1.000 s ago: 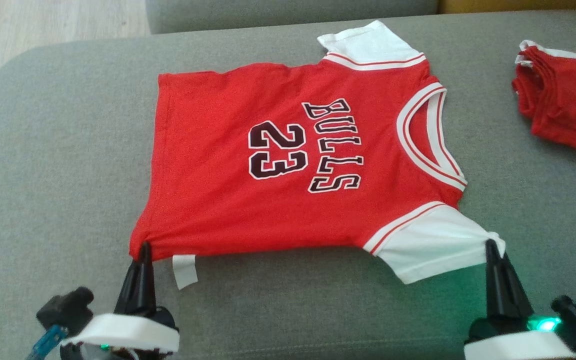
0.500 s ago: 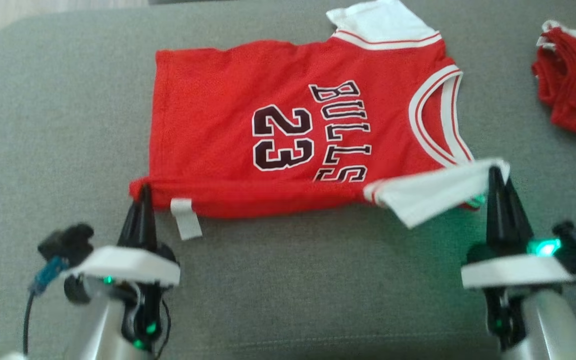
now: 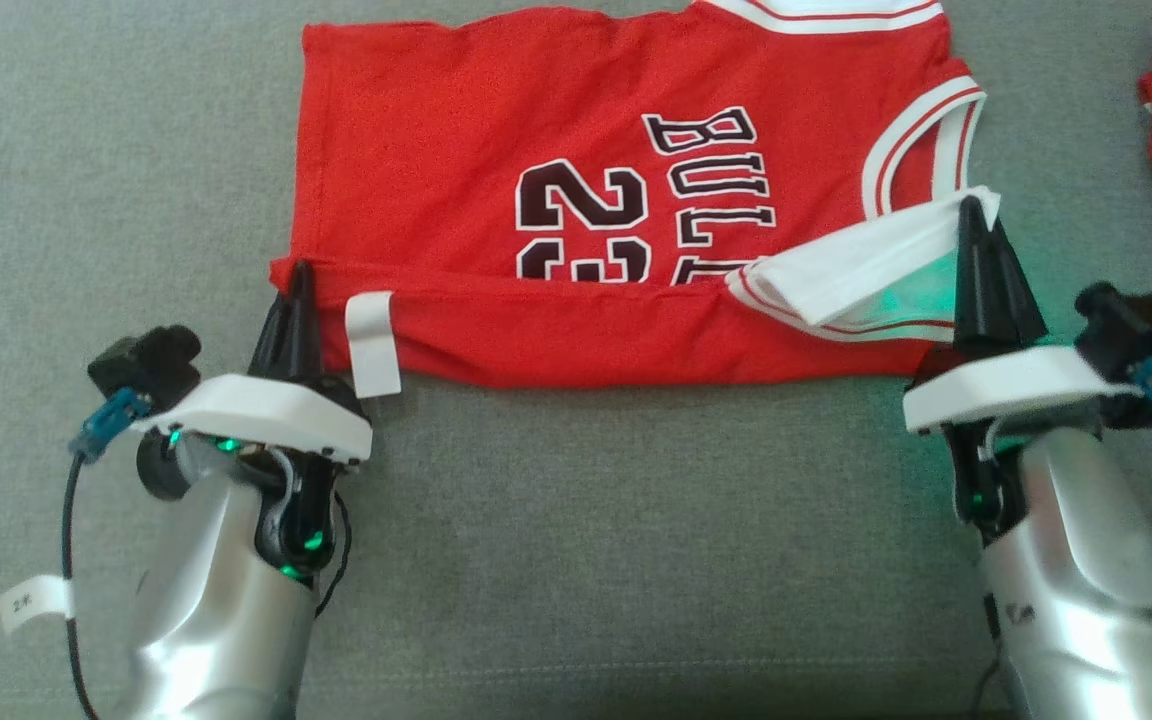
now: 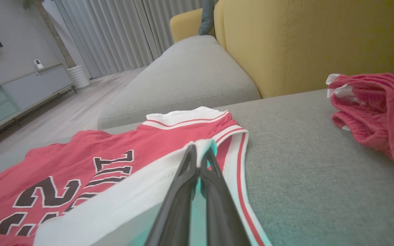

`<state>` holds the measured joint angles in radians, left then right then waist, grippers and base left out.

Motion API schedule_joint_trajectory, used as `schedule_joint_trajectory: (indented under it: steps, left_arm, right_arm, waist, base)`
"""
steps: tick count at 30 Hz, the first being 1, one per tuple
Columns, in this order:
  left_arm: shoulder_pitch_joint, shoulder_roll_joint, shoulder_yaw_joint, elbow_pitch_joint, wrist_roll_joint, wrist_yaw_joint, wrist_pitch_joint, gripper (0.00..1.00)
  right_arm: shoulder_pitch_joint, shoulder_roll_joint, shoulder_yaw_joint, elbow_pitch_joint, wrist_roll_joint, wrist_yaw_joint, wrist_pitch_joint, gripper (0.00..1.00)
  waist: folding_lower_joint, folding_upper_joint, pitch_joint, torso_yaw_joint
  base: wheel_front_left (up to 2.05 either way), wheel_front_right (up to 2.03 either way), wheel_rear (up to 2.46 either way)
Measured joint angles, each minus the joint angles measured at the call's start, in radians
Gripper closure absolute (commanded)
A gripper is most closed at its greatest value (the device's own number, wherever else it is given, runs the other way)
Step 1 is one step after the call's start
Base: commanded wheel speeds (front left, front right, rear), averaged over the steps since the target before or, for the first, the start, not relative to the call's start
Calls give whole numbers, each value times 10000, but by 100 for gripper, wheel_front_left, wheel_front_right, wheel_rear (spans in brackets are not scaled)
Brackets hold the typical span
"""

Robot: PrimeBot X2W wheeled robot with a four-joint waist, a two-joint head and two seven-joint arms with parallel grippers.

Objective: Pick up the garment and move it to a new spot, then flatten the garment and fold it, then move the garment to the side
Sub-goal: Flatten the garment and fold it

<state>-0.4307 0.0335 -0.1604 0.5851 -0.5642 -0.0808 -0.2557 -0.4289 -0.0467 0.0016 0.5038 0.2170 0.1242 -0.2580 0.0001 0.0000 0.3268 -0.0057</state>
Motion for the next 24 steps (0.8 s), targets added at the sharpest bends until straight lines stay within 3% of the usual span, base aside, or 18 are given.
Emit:
schedule_joint_trajectory:
  steps: [1,2,3,6,7,8,16,24]
  left_arm:
    - [-50,-2,0,-4,0,4,0,60]
    - [-83,-4,0,-23,2,15,0,21]
    - [-96,-4,-13,-48,25,17,-2,0]
    - [-94,-2,-169,-194,104,23,-6,0]
    - [-94,-2,-169,-194,104,23,-6,0]
    - [-87,-10,-219,-291,115,25,-6,0]
    - [474,-12,-282,-1292,171,35,-8,0]
    - [1890,52,-324,-1697,171,228,192,0]
  right_arm:
    - [-185,-2,-38,259,-25,0,0,100]
    - [-366,-2,-81,522,-82,0,0,100]
    - [-537,-4,-134,775,-159,0,0,100]
    - [-1076,-15,-297,1609,-437,0,0,53]
    - [-1076,-15,-297,1609,-437,0,0,16]
    - [-1270,-19,-336,1923,-485,0,0,0]
    - [-2251,-27,-665,2846,-688,0,0,0]
    - [-1950,-38,-932,1488,-688,0,0,0]
  waist:
    - [0,0,30,29]
    - [0,0,55,54]
    - [0,0,77,82]
    - [0,0,109,188]
    - [0,0,109,188]
    - [0,0,108,232]
    - [-1,0,-49,500]
    - [-1,0,-470,463]
  base:
    - [0,0,0]
    - [0,0,0]
    - [0,0,0]
    - [0,0,0]
    - [0,0,0]
    - [0,0,0]
    - [0,0,0]
    - [0,0,0]
